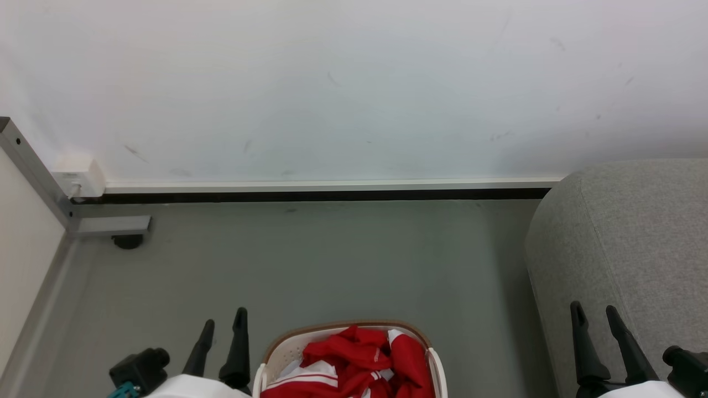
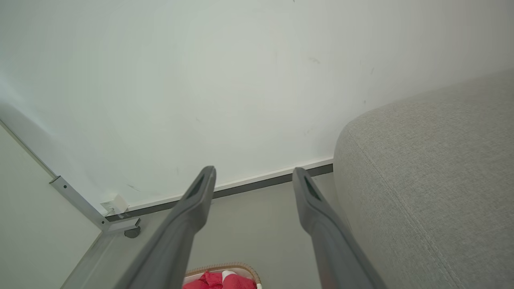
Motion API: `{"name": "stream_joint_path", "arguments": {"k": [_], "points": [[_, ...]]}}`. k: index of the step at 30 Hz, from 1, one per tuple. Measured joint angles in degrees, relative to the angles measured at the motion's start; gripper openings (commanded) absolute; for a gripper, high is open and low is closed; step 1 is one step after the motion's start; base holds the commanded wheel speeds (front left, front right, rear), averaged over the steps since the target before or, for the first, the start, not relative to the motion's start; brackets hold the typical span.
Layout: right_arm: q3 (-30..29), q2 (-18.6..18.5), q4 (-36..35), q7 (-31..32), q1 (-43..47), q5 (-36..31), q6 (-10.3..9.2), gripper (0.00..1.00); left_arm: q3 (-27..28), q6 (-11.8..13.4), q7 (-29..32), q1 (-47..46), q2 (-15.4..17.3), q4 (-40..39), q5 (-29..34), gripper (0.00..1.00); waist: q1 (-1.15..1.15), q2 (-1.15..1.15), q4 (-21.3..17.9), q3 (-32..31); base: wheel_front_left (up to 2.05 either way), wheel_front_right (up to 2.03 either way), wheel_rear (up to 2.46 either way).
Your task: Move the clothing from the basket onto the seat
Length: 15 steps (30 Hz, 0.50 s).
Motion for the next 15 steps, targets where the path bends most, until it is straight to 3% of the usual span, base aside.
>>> {"name": "stream_joint_path", "arguments": {"k": [15], "points": [[1.32, -0.40, 0.81, -2.01, 0.37, -7.42, 0.01, 1.00, -0.54, 0.59, -2.03, 0.06, 0.09, 2.03, 9.73, 1.00, 0.00, 0.00, -0.12, -0.24, 0.00, 0.00, 0.00]]}}
